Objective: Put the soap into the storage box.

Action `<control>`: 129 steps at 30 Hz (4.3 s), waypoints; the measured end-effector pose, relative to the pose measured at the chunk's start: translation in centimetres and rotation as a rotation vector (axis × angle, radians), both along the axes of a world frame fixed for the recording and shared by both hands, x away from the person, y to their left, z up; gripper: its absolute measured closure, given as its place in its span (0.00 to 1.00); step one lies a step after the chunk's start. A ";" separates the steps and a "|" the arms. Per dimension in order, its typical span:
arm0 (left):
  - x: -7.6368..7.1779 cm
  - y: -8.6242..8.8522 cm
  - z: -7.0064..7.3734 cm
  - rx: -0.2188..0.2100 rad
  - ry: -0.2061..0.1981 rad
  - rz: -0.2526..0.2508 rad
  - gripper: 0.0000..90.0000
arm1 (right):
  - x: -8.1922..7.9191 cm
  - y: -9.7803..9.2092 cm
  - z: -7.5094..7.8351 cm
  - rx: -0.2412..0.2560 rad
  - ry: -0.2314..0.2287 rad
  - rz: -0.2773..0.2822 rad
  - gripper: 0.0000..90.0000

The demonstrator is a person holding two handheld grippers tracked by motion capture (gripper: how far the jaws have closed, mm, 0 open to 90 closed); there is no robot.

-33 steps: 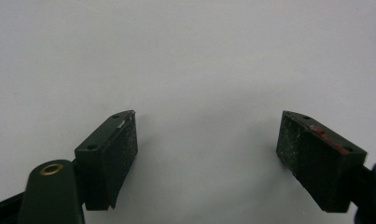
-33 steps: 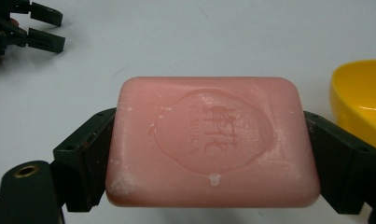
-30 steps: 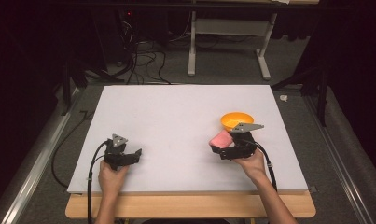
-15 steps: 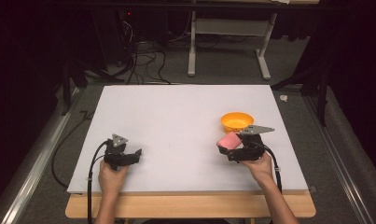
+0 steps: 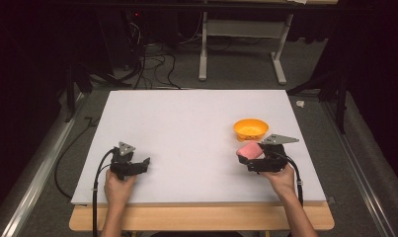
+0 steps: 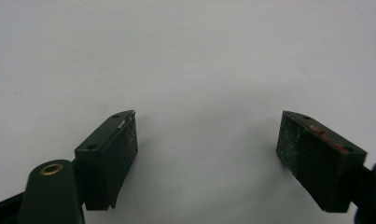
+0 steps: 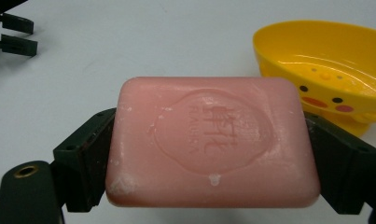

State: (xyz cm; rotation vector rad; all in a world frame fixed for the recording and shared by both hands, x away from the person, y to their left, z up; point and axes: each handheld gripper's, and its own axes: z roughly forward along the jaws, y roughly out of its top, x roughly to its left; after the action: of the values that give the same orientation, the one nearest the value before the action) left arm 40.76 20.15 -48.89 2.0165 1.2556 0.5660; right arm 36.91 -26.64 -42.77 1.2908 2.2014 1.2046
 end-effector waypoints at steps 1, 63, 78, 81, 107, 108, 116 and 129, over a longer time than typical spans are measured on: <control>0.0 0.0 0.0 0.001 0.001 0.000 0.23 | 0.0 -0.1 0.0 0.001 0.000 -0.007 0.15; 0.0 0.0 0.0 -0.002 0.002 0.001 0.23 | 3.2 -3.2 3.9 0.028 0.026 -0.180 0.15; 0.0 0.0 0.0 -0.002 0.001 0.002 0.23 | 5.1 -3.0 3.6 0.027 0.046 -0.233 0.15; 0.0 0.0 0.0 -0.002 0.002 0.001 0.23 | 5.3 -2.9 3.6 0.024 0.048 -0.238 0.15; 0.0 0.1 0.0 -0.005 0.005 -0.001 0.23 | 9.1 -1.4 2.7 -0.021 0.129 -0.273 0.15; 0.0 0.1 0.0 -0.006 0.005 0.000 0.23 | 9.3 -1.3 2.6 -0.027 0.132 -0.276 0.15; 0.0 0.1 0.0 -0.005 0.006 0.000 0.23 | 10.4 -0.8 1.5 -0.036 0.173 -0.293 0.15; 0.0 0.1 0.0 -0.006 0.006 -0.001 0.23 | 11.7 -0.6 0.5 -0.023 0.225 -0.335 0.15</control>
State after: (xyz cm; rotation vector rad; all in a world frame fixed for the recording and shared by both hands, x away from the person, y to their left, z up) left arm 40.81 20.21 -48.89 2.0151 1.2587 0.5558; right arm 48.59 -27.29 -42.25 1.7740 2.0225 0.9418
